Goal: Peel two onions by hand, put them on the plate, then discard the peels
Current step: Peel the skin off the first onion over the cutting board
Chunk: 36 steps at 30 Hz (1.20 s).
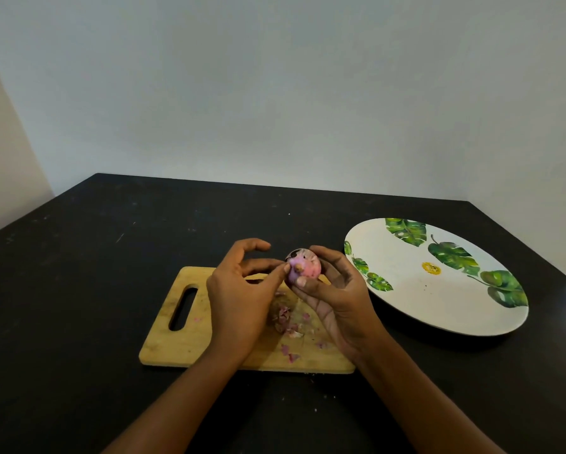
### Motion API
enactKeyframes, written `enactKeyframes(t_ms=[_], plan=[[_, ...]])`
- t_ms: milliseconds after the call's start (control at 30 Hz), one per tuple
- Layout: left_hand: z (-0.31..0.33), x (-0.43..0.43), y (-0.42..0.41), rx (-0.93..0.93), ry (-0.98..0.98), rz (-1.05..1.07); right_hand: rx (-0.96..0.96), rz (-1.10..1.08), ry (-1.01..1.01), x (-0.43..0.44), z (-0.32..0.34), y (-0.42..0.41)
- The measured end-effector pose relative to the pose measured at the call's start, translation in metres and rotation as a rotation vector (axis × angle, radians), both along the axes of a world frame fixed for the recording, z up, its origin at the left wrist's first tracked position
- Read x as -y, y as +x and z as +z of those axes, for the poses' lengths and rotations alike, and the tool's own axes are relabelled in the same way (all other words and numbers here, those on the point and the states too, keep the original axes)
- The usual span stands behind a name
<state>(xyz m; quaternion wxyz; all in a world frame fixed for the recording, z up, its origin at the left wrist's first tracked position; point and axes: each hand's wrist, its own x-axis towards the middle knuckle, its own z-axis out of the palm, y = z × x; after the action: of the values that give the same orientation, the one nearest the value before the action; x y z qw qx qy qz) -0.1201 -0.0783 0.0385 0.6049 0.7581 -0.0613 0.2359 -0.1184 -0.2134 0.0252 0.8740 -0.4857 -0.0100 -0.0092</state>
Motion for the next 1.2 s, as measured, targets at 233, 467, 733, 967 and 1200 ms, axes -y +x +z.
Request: enactKeyframes(t_ms=[233, 467, 733, 967, 1200], plan=[[0.0, -0.001, 0.001, 0.004, 0.033, 0.002, 0.004, 0.016, -0.057, -0.001, 0.0, -0.002], [-0.001, -0.001, 0.001, -0.008, 0.051, 0.002, 0.011, 0.044, -0.07, -0.003, -0.001, -0.003], [0.002, -0.01, 0.006, 0.001, 0.061, 0.056, -0.048, 0.05, 0.151, -0.001, 0.005, -0.001], [-0.003, -0.018, 0.016, 0.011, 0.215, 0.152, -0.057, 0.073, 0.236, 0.002, 0.009, 0.001], [-0.007, -0.014, 0.015, 0.083, 0.342, 0.156, -0.054, 0.055, 0.225, 0.002, 0.009, 0.002]])
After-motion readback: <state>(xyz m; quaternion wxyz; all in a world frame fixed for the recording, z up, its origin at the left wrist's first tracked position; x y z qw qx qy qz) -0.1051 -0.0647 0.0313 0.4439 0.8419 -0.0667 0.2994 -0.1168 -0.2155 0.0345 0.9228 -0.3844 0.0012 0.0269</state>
